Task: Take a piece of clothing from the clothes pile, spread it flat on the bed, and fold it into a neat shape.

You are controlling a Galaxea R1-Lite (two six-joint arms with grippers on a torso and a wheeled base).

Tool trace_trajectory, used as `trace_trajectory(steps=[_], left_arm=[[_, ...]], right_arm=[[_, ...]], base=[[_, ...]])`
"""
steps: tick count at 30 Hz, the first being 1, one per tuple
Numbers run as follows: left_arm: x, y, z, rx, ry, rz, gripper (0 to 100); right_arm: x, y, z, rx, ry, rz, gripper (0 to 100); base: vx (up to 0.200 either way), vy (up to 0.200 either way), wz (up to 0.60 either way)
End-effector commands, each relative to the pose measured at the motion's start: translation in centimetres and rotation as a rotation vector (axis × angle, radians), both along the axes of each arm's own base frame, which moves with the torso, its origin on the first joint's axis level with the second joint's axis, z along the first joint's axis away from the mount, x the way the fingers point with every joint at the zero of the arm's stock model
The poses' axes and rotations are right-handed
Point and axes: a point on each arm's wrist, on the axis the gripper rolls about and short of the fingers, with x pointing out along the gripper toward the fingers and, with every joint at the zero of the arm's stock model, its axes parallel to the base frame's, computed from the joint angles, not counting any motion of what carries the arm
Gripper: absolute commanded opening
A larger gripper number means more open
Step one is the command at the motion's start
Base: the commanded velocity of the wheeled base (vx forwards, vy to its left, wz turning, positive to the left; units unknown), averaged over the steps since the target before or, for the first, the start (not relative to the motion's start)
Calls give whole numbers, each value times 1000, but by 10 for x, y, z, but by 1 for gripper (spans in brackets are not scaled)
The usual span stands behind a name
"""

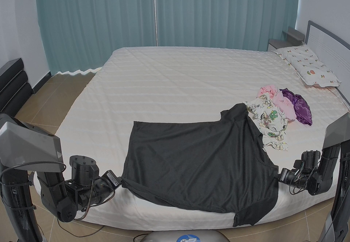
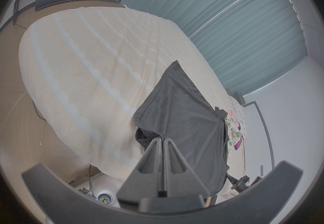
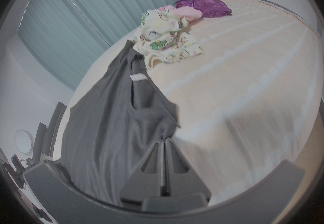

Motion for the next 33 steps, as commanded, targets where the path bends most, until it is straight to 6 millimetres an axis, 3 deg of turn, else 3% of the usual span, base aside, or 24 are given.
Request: trace_trajectory(steps=[1, 3, 14, 22, 23, 26, 29, 33], left_arm=[[0, 1, 0, 0, -1, 3, 0], [2, 4, 2, -3, -9, 19, 0], [10, 11, 2, -8, -22, 53, 0], [12, 11, 1, -11, -23, 55, 0], [13, 11, 1, -11, -23, 56, 0], [14, 11, -2, -17, -17, 61, 0], [15, 12, -3, -23, -13, 71, 0], [16, 12, -4, -23, -13, 71, 0]], right_arm=[[9, 1, 10, 3, -58, -2, 0], [22, 5, 23, 24, -150, -9, 0], [68, 23, 42, 11, -343, 55, 0], [96, 32, 33, 8, -382, 75, 0], [99, 33, 32, 8, -389, 74, 100], [102, 33, 26, -4, -380, 55, 100], [86, 29, 18, -6, -279, 41, 100], [72, 12, 33, -9, -239, -7, 100]], base=[[0, 0, 0], [0, 0, 0], [0, 0, 0], [0, 0, 0], [0, 0, 0], [0, 0, 0], [0, 0, 0], [0, 0, 0]])
